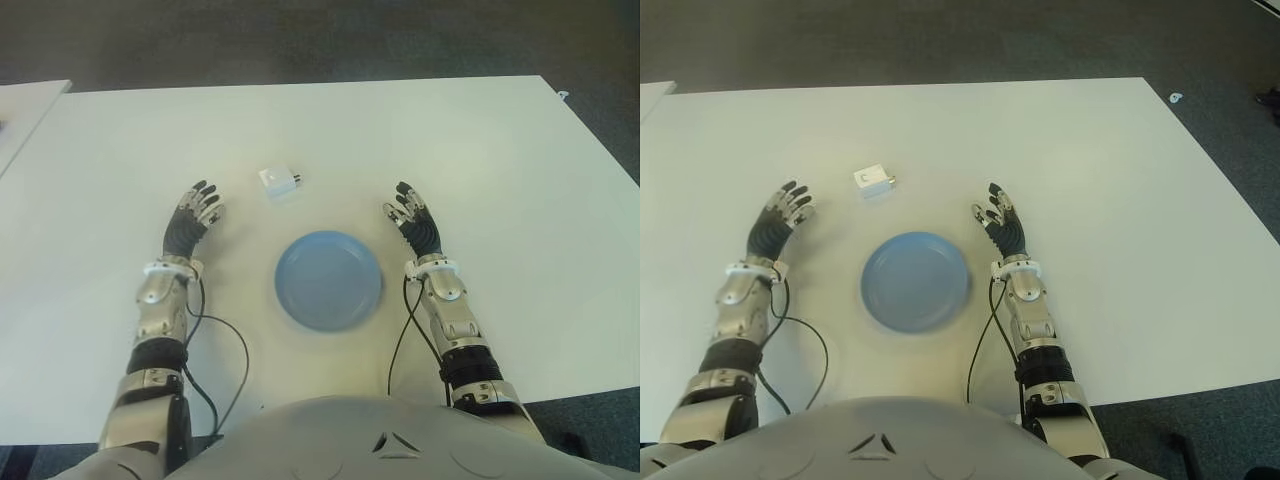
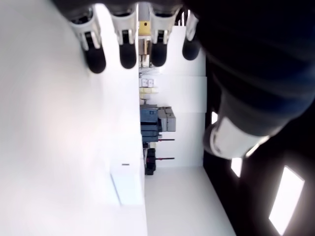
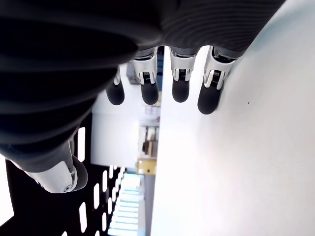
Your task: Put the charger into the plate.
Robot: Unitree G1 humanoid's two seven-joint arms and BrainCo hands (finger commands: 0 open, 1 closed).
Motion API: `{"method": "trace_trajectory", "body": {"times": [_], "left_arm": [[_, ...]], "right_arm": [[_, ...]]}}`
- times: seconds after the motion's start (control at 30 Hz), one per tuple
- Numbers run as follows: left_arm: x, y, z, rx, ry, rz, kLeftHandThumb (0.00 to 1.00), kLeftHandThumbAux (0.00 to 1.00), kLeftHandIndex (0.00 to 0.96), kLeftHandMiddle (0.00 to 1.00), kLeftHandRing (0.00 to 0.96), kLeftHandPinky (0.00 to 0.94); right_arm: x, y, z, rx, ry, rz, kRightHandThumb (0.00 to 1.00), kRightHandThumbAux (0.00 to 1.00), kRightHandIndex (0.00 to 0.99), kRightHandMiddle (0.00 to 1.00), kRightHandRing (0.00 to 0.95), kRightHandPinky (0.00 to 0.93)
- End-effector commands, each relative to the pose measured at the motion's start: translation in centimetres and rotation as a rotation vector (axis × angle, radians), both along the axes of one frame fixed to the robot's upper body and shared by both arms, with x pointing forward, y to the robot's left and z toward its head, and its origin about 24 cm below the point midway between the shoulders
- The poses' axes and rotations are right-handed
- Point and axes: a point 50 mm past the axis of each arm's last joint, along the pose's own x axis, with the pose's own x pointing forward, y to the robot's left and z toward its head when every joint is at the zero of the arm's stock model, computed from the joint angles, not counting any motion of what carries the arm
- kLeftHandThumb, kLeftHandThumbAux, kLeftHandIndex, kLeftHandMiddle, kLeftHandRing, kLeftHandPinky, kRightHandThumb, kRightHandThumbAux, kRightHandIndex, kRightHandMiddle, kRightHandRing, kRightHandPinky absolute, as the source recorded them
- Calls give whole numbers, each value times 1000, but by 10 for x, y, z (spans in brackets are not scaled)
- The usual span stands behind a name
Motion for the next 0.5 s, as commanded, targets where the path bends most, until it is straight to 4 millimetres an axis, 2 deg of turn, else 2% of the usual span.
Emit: {"method": "trace_trajectory", "body": {"times": [0.03, 0.13, 0.3, 0.4, 0.5], "left_arm": [[15, 6, 42, 119, -46, 13, 384, 738, 136, 167, 160, 208], [17, 5, 48, 166, -63, 30, 427, 734, 160, 190, 180, 220], [22, 3, 57, 268, -119, 56, 579, 668, 231, 239, 224, 260], [27, 0, 65, 331, -164, 61, 635, 623, 255, 252, 235, 267], [30, -11, 76, 418, -230, 44, 652, 589, 261, 253, 237, 272]], "right_arm": [[1, 4, -2, -1, 27, 5, 190, 570, 21, 44, 51, 101], [1, 4, -1, -1, 26, 6, 187, 567, 21, 45, 51, 99], [2, 5, -1, -4, 27, 10, 182, 566, 20, 48, 54, 97], [2, 6, -1, -5, 27, 9, 180, 565, 20, 48, 53, 92], [2, 6, -1, -2, 23, 7, 181, 564, 21, 48, 53, 91]]}}
